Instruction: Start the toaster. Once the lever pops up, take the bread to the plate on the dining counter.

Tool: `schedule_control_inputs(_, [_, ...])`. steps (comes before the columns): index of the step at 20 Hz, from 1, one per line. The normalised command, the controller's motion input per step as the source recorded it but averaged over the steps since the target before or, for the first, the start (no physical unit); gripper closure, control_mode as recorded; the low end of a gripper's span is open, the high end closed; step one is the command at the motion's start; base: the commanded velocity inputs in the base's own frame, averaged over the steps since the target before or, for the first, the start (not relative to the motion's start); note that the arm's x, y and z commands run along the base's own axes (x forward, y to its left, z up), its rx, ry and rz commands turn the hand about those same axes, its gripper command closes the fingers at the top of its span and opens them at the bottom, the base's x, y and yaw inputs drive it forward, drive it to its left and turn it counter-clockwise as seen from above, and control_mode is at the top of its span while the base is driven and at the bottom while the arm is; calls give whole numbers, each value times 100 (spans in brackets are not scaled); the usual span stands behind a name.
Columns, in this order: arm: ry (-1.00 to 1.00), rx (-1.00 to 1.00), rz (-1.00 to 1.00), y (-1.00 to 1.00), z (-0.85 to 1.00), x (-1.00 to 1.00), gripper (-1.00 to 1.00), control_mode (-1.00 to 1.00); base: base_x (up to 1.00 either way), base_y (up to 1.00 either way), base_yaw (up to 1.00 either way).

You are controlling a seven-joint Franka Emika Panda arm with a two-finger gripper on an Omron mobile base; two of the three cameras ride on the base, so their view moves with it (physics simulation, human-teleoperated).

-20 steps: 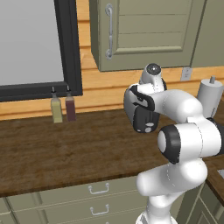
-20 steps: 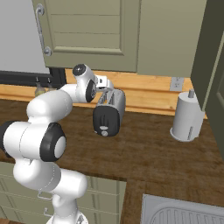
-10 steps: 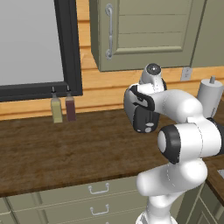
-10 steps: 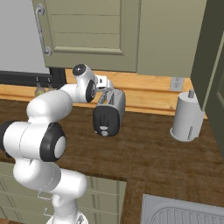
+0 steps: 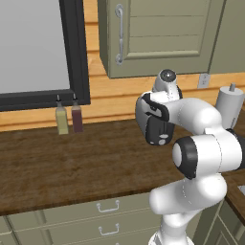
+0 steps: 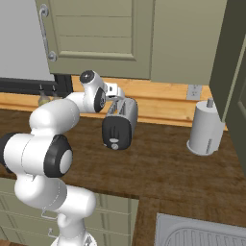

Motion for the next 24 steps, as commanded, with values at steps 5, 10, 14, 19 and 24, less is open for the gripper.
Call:
schedule_control_inputs(5, [0, 0, 0, 0, 0, 0, -100, -100, 0, 0, 0])
schedule_control_inputs(10, [0, 0, 0, 0, 0, 0, -100, -100, 0, 0, 0])
schedule_control_inputs(14, [0, 0, 0, 0, 0, 0, -100, -100, 0, 0, 0])
schedule_control_inputs(19, [0, 0, 0, 0, 0, 0, -100, -100, 0, 0, 0])
schedule_control_inputs(24, [0, 0, 0, 0, 0, 0, -100, -100, 0, 0, 0])
